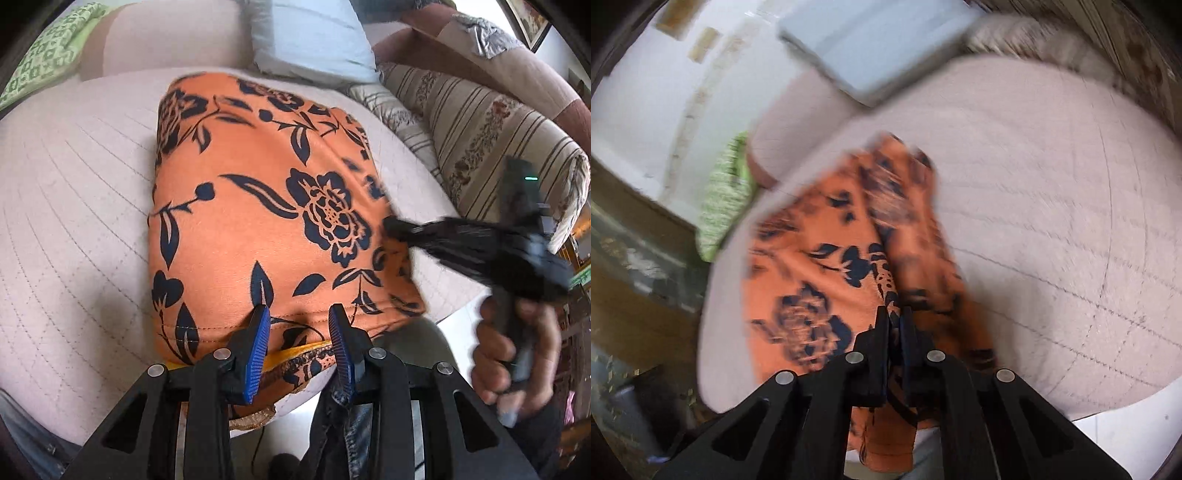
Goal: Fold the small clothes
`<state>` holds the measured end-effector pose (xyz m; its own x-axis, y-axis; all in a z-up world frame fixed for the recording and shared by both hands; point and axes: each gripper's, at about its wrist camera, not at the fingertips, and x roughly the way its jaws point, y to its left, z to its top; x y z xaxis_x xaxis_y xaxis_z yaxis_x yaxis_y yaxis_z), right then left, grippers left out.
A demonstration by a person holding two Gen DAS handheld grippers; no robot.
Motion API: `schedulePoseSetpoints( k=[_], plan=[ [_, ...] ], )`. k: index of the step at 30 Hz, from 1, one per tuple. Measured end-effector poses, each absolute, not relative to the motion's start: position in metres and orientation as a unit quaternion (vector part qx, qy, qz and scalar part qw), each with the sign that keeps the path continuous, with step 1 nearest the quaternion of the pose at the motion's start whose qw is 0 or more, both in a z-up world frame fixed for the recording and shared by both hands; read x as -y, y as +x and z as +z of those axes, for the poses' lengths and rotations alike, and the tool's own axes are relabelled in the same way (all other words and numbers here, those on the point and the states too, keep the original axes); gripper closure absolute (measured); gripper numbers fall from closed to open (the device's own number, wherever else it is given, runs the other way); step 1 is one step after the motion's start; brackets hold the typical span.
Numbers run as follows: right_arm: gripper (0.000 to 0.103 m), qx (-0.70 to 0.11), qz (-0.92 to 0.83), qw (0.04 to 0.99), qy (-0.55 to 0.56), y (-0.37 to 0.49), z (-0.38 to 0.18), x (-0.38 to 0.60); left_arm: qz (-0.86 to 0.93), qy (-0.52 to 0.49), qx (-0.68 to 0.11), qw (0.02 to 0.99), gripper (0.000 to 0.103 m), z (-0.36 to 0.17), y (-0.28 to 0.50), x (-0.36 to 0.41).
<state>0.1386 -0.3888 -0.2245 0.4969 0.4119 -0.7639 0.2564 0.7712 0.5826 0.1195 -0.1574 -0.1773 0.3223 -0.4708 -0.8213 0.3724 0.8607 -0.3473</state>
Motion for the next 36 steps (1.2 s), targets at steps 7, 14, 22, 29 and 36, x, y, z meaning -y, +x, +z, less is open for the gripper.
schedulePoseSetpoints(
  k=[7, 14, 22, 29, 36],
  plan=[
    [0.067, -0.489, 0.057, 0.803, 0.336, 0.129, -0.213, 0.381, -0.276, -0.066, -0.488, 0.825, 0.063, -0.139, 0.102, 0.130],
    [0.026, -0.485, 0.080, 0.800, 0.344, 0.110, -0.209, 0.390, -0.195, -0.152, -0.483, 0.840, 0.040, -0.150, 0.123, 0.073],
    [0.025, -0.514, 0.047, 0.769, 0.377, 0.124, -0.246, 0.402, -0.221, -0.195, -0.543, 0.786, 0.036, -0.203, 0.145, 0.075],
    [0.024, -0.517, 0.034, 0.759, 0.394, 0.130, -0.251, 0.411, -0.234, -0.255, -0.564, 0.750, 0.052, -0.231, 0.147, 0.071],
    [0.025, -0.530, 0.038, 0.747, 0.399, 0.138, -0.255, 0.419, -0.240, -0.209, -0.550, 0.772, 0.078, -0.211, 0.135, 0.086]
  ],
)
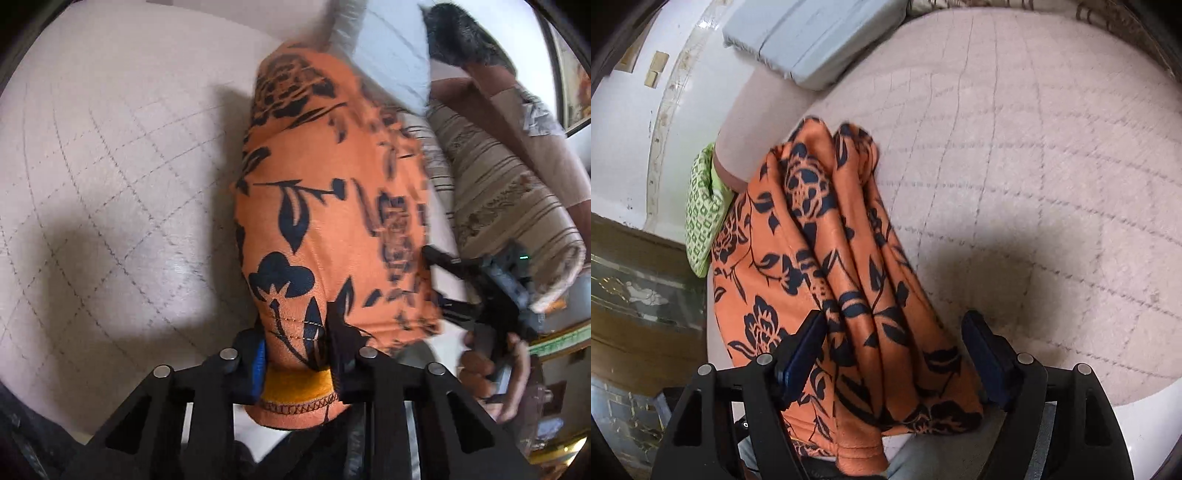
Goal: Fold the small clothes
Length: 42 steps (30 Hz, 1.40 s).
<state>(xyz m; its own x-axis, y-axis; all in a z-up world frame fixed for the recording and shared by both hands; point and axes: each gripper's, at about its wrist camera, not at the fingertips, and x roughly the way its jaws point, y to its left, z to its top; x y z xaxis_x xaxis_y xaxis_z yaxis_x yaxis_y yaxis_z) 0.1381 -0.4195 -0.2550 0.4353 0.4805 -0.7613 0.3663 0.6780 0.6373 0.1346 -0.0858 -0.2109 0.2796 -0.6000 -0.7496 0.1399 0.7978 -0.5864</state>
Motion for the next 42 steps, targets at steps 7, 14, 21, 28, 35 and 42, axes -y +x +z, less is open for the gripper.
schedulePoseSetpoints(
  k=[7, 14, 21, 28, 35, 42],
  plan=[
    [0.037, -0.549, 0.052, 0.757, 0.349, 0.133, -0.261, 0.404, -0.230, -0.213, -0.573, 0.757, 0.068, -0.234, 0.143, 0.072],
    [0.053, -0.549, 0.073, 0.761, 0.337, 0.136, -0.244, 0.398, -0.233, -0.187, -0.531, 0.793, 0.052, -0.186, 0.138, 0.064],
    [0.022, -0.498, 0.107, 0.772, 0.380, 0.165, -0.214, 0.412, -0.209, -0.201, -0.505, 0.813, 0.038, -0.160, 0.180, 0.047],
    [0.022, -0.517, 0.138, 0.757, 0.376, 0.245, -0.228, 0.411, -0.203, -0.276, -0.530, 0.776, 0.035, -0.192, 0.263, 0.069],
    [0.026, -0.560, 0.146, 0.737, 0.349, 0.289, -0.257, 0.394, -0.204, -0.301, -0.565, 0.741, 0.031, -0.248, 0.307, 0.097],
    [0.072, -0.554, 0.157, 0.734, 0.362, 0.281, -0.256, 0.399, -0.231, -0.331, -0.558, 0.725, 0.081, -0.248, 0.312, 0.088]
  ],
)
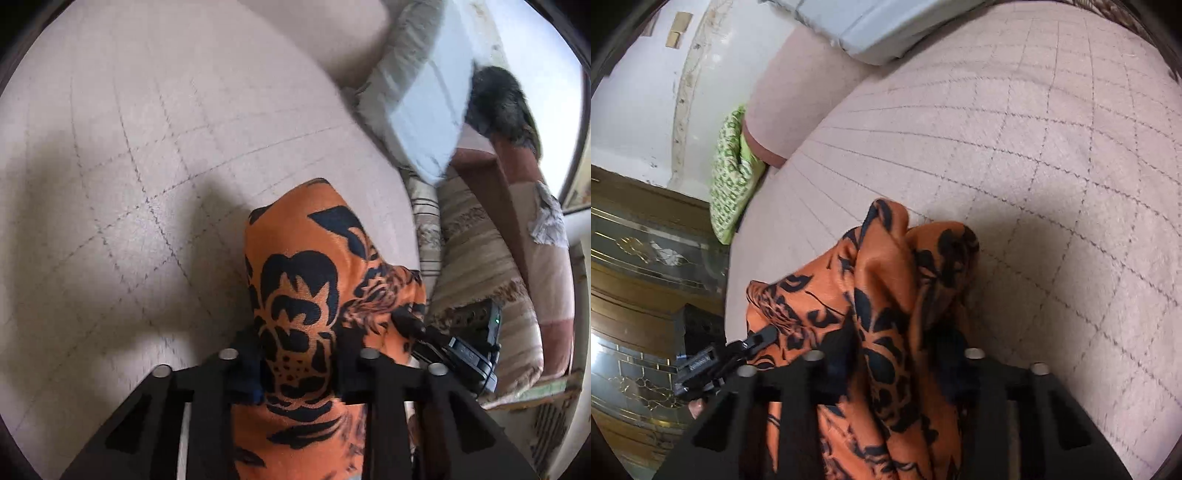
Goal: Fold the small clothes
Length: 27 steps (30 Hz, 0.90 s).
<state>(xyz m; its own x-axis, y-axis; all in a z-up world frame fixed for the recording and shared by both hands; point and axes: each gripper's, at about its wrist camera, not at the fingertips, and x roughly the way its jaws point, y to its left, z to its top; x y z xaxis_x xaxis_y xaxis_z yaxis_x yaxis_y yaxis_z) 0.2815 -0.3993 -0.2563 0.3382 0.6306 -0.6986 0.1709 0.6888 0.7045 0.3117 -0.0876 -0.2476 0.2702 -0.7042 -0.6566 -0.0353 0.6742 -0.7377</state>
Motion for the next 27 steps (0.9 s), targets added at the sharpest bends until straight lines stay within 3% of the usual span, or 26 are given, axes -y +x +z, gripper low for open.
schedulePoseSetpoints(
  k=[7, 12, 15, 19, 21, 22, 23, 25, 27],
  plan=[
    [0.075, -0.505, 0.207, 0.759, 0.356, 0.278, -0.187, 0.357, -0.236, -0.354, -0.510, 0.748, 0.082, -0.182, 0.303, 0.024],
    [0.074, -0.506, 0.239, 0.739, 0.375, 0.310, -0.197, 0.308, -0.190, -0.346, -0.515, 0.761, 0.075, -0.181, 0.329, -0.019],
    [0.063, -0.529, 0.223, 0.725, 0.381, 0.330, -0.233, 0.291, -0.137, -0.330, -0.530, 0.769, 0.062, -0.211, 0.344, -0.032],
    [0.056, -0.561, 0.188, 0.724, 0.355, 0.326, -0.252, 0.281, -0.133, -0.334, -0.527, 0.770, 0.055, -0.226, 0.330, -0.046],
    [0.042, -0.543, 0.185, 0.743, 0.345, 0.302, -0.232, 0.284, -0.145, -0.338, -0.507, 0.779, 0.044, -0.219, 0.307, -0.051],
    [0.030, -0.534, 0.183, 0.753, 0.338, 0.288, -0.222, 0.286, -0.145, -0.332, -0.500, 0.787, 0.042, -0.217, 0.294, -0.053],
    [0.027, -0.525, 0.185, 0.760, 0.336, 0.267, -0.215, 0.288, -0.142, -0.321, -0.497, 0.793, 0.041, -0.217, 0.279, -0.052],
    [0.027, -0.530, 0.174, 0.763, 0.327, 0.239, -0.214, 0.288, -0.139, -0.309, -0.501, 0.796, 0.041, -0.223, 0.247, -0.047],
    [0.035, -0.526, 0.172, 0.766, 0.328, 0.201, -0.217, 0.287, -0.144, -0.308, -0.514, 0.787, 0.041, -0.236, 0.223, -0.037]
  ],
)
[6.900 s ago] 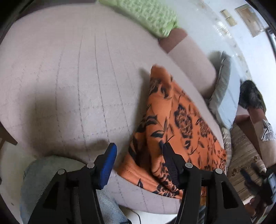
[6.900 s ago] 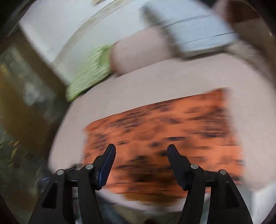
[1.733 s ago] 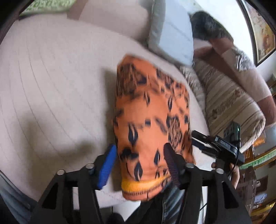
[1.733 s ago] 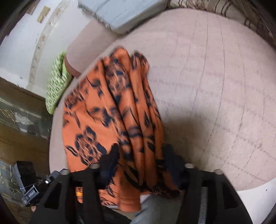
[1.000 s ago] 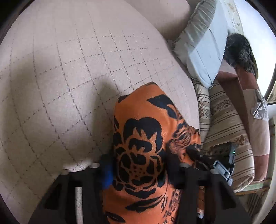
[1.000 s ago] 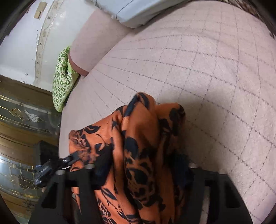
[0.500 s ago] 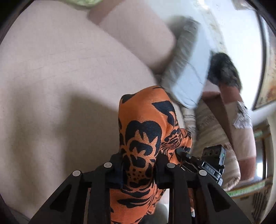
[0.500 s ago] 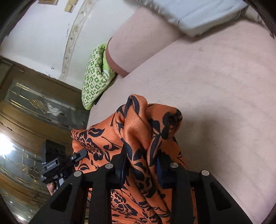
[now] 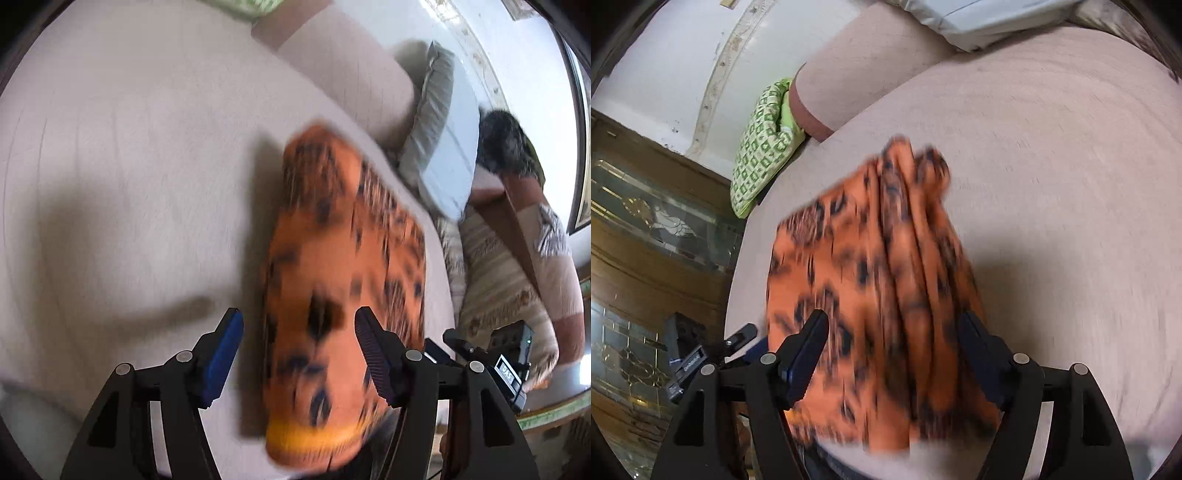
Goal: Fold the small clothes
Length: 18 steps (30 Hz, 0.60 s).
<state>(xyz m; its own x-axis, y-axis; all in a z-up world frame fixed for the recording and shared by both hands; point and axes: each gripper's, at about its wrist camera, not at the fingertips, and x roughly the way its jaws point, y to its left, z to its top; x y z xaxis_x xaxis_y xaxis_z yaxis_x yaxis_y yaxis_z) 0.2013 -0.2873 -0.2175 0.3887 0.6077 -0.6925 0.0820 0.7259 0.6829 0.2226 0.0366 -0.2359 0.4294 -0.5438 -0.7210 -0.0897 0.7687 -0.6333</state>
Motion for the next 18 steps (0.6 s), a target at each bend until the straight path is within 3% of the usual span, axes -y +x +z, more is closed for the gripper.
schedulePoseSetpoints(
  k=[1, 4, 6, 7, 11, 14, 18],
  plan=[
    [0.045, -0.526, 0.173, 0.765, 0.328, 0.191, -0.218, 0.284, -0.146, -0.306, -0.519, 0.785, 0.041, -0.239, 0.214, -0.031],
    [0.051, -0.529, 0.177, 0.761, 0.332, 0.167, -0.225, 0.278, -0.144, -0.313, -0.526, 0.778, 0.041, -0.252, 0.200, -0.014],
    [0.067, -0.540, 0.164, 0.759, 0.326, 0.169, -0.235, 0.274, -0.131, -0.328, -0.522, 0.776, 0.039, -0.253, 0.195, -0.015],
    [0.085, -0.548, 0.163, 0.755, 0.319, 0.173, -0.240, 0.270, -0.128, -0.329, -0.523, 0.776, 0.040, -0.255, 0.193, -0.014],
    [0.095, -0.532, 0.152, 0.761, 0.338, 0.163, -0.222, 0.280, -0.120, -0.309, -0.530, 0.781, 0.041, -0.244, 0.172, -0.014],
    [0.096, -0.520, 0.135, 0.777, 0.329, 0.150, -0.207, 0.287, -0.119, -0.308, -0.539, 0.775, 0.041, -0.239, 0.158, -0.029],
    [0.094, -0.564, 0.104, 0.761, 0.302, 0.161, -0.248, 0.283, -0.115, -0.280, -0.538, 0.787, 0.039, -0.235, 0.152, -0.024]
  ],
)
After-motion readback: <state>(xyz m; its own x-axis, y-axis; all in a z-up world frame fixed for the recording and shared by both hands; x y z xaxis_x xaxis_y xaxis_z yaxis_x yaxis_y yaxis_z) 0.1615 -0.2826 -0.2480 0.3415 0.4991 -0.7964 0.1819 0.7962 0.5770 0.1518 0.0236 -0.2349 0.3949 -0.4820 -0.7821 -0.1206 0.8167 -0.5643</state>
